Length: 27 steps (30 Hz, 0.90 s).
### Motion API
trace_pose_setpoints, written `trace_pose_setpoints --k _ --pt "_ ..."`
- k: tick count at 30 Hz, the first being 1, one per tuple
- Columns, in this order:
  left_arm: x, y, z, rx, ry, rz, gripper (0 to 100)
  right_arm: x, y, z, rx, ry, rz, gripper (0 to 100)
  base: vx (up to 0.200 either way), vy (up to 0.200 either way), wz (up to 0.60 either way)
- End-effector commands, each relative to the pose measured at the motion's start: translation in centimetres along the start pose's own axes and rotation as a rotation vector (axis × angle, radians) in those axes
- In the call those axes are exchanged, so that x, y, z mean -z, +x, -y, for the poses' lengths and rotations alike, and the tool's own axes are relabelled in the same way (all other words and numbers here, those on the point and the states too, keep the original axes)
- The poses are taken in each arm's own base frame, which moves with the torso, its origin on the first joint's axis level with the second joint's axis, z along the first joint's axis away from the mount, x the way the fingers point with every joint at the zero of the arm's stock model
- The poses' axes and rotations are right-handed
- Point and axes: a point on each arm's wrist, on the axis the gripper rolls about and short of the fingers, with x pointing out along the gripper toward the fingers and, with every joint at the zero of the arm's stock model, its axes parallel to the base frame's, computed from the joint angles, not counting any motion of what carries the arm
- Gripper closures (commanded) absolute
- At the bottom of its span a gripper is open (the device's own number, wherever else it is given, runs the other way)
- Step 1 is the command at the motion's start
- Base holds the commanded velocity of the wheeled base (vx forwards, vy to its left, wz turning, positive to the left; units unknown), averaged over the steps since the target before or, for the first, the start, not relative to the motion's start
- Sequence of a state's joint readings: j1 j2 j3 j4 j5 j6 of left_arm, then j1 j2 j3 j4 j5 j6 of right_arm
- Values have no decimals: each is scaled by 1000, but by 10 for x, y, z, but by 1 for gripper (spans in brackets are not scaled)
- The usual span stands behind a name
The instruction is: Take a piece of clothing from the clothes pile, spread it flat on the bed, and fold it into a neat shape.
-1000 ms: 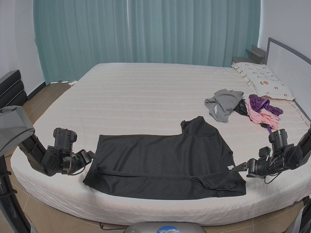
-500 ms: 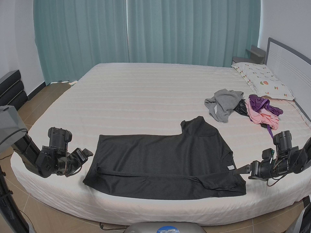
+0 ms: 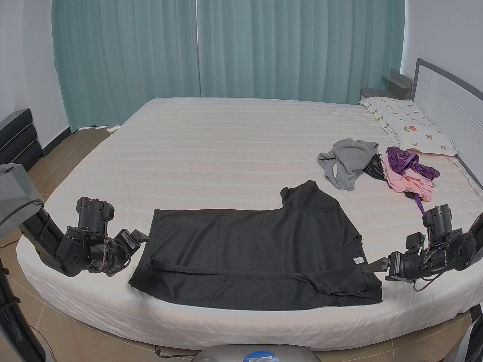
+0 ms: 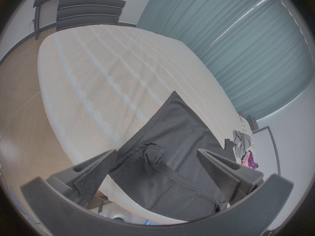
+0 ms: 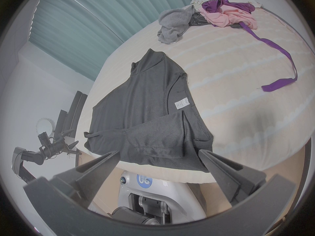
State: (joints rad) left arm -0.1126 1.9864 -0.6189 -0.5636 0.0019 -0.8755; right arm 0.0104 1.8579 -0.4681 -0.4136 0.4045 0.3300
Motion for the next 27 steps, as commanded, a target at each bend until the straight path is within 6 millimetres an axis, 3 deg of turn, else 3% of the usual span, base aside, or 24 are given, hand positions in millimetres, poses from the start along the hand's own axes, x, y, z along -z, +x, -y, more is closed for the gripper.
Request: trace_pose_setpoints --k 1,8,18,27 --pt "-1 0 3 12 -23 3 0 1 3 1 2 3 -11 0 0 0 0" --pt "5 -1 8 47 -62 -47 0 2 5 2 3 6 -22 0 171 0 0" --pt "15 1 7 0 41 -214 0 3 9 4 6 12 -39 0 0 0 0" --pt "30 29 14 -40 80 -265 0 2 14 5 6 8 -32 0 0 0 0"
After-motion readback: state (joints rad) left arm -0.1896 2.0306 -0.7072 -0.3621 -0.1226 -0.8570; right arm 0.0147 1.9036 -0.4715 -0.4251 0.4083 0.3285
